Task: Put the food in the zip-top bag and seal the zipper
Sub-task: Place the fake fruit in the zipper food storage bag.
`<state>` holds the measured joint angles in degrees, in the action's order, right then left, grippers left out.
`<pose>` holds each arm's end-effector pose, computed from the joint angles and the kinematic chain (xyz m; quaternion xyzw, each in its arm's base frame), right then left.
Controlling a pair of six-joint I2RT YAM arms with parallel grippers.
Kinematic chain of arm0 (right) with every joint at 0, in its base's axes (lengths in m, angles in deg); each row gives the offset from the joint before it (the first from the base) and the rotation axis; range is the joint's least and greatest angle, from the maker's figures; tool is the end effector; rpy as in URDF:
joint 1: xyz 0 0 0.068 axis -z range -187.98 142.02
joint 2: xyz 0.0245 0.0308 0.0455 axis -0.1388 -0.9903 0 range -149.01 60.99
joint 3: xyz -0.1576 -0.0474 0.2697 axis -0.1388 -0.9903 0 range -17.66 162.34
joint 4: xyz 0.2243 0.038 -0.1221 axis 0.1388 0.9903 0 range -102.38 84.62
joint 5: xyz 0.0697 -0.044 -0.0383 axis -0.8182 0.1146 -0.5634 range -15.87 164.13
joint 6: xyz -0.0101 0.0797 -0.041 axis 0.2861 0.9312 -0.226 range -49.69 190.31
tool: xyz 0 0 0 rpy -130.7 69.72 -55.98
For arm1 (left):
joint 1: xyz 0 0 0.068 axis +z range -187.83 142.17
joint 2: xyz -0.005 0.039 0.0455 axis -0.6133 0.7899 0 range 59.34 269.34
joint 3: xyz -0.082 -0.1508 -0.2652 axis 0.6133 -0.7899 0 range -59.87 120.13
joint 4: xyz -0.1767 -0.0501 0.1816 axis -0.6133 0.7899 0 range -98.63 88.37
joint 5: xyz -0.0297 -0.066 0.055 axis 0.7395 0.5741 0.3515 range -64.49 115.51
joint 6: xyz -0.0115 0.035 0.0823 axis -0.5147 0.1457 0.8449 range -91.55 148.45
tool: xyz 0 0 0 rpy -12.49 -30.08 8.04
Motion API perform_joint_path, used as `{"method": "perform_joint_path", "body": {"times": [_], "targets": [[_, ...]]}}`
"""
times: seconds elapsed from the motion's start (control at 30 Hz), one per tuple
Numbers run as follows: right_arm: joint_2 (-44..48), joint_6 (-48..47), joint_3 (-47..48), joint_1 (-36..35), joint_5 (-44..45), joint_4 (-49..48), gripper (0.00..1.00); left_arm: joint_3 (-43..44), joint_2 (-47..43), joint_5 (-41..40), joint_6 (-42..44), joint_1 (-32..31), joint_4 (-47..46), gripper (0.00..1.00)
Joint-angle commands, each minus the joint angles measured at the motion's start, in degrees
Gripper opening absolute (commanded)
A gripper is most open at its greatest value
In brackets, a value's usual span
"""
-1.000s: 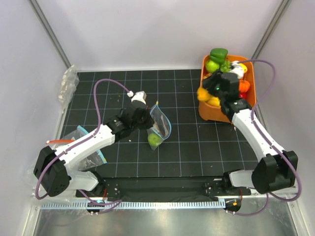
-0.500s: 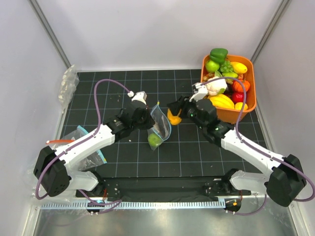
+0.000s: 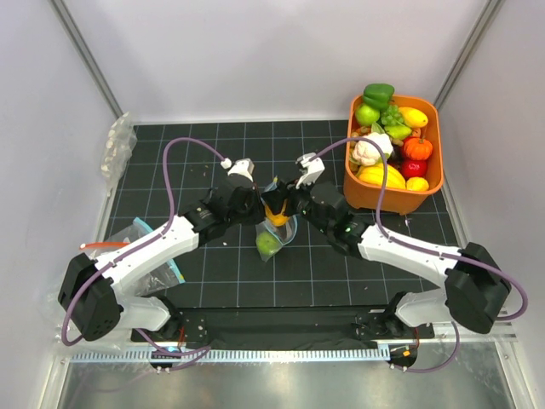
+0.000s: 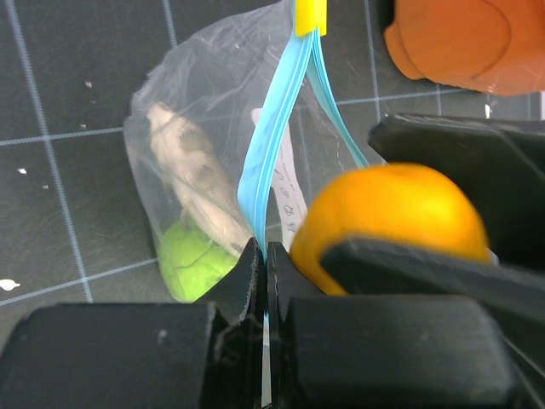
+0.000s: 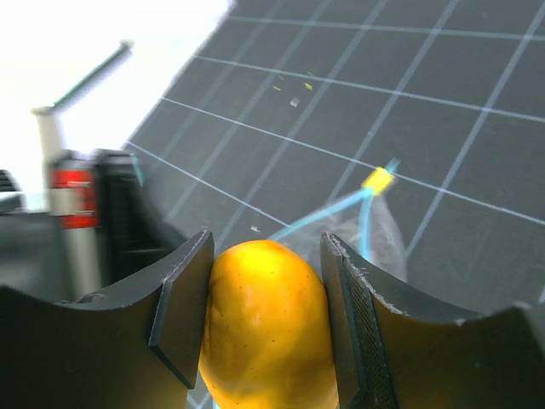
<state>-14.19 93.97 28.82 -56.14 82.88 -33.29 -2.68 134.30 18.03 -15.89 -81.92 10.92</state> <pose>0.2320 0.2407 0.3274 -0.1104 0.7448 0.3379 0.5647 0.2304 -0.2087 0.3014 -0.0309 0.8942 -0.2668 0.3582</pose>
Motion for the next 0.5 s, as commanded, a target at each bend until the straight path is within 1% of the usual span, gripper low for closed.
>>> {"method": "perform_joint_path", "body": {"times": [0.0, 0.03, 0.1, 0.13, 0.23, 0.3, 0.4, 0.47], "targets": [[-1.9, -1.8, 2.4, 0.1, 3.3, -3.9, 0.28, 0.8, -2.0, -0.1, 0.0, 0.5, -1.6, 0.00], [-2.0, -1.8, 2.0, 0.0, 3.5, -4.1, 0.40, 0.6, -2.0, -0.2, 0.0, 0.7, -1.5, 0.00], [-1.8, -2.0, 1.3, 0.0, 5.1, -4.1, 0.57, 0.6, -2.0, -0.2, 0.0, 0.9, -1.5, 0.00], [-1.4, -2.0, 0.9, 0.0, 5.6, -4.1, 0.69, 0.6, -2.0, -0.2, -0.1, 1.0, -1.5, 0.00], [-0.9, -2.8, -0.8, -0.1, 6.3, -4.8, 0.80, 0.4, -2.1, -0.2, -0.5, 1.5, -1.6, 0.00], [-0.4, -3.0, -1.0, -0.1, 6.2, -4.4, 0.85, 0.3, -2.2, -0.2, -0.5, 1.6, -1.5, 0.00], [0.6, -2.8, -0.7, -0.1, 5.9, -3.1, 0.86, 0.1, -2.2, -0.4, -0.6, 1.7, -1.5, 0.00], [1.8, -2.8, 0.6, -0.1, 7.2, 0.8, 0.85, 0.0, -2.1, -1.0, -0.7, 1.8, -1.4, 0.00]]}}
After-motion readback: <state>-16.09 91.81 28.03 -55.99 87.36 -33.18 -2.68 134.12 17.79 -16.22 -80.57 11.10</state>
